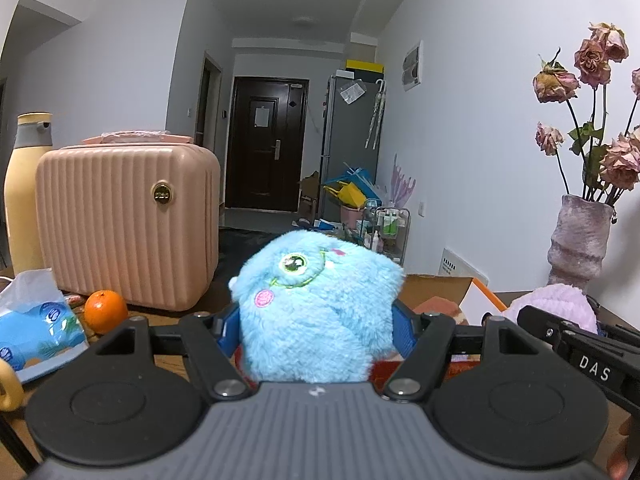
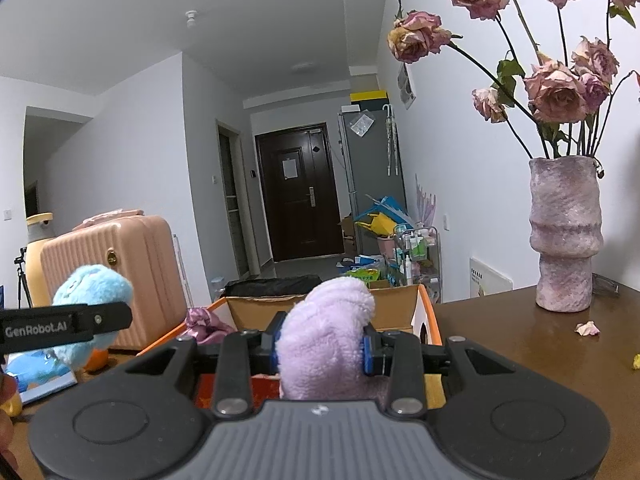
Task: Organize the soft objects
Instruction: 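Carry the blue plush and lilac cloth in both grippers over the red box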
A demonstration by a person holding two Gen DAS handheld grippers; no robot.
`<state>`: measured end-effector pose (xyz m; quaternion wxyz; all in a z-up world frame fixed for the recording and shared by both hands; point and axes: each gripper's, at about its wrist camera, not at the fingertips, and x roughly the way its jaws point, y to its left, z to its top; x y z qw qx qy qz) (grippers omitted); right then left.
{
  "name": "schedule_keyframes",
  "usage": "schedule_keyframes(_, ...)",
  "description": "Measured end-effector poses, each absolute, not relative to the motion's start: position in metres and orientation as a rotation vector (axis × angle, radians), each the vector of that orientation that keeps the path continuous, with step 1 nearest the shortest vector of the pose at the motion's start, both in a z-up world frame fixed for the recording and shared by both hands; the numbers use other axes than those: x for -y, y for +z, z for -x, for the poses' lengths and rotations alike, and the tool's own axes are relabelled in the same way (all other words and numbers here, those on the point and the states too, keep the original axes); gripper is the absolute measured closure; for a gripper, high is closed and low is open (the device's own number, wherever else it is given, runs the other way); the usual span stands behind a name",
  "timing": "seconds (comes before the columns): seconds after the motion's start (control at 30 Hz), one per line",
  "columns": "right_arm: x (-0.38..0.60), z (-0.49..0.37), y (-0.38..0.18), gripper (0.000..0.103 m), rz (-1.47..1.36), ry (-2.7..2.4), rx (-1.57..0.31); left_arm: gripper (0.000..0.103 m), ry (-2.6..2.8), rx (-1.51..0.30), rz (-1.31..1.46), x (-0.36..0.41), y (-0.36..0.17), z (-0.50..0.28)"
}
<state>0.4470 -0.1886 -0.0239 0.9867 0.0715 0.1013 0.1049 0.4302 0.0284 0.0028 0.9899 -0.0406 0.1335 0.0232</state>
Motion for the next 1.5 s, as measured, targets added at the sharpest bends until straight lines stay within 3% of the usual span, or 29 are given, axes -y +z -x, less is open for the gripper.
schedule_keyframes(1.5, 0.152, -0.553, -0.018, 0.069, -0.115, 0.208, -0.224, 0.032, 0.039, -0.257, 0.026, -0.024, -0.004, -0.541)
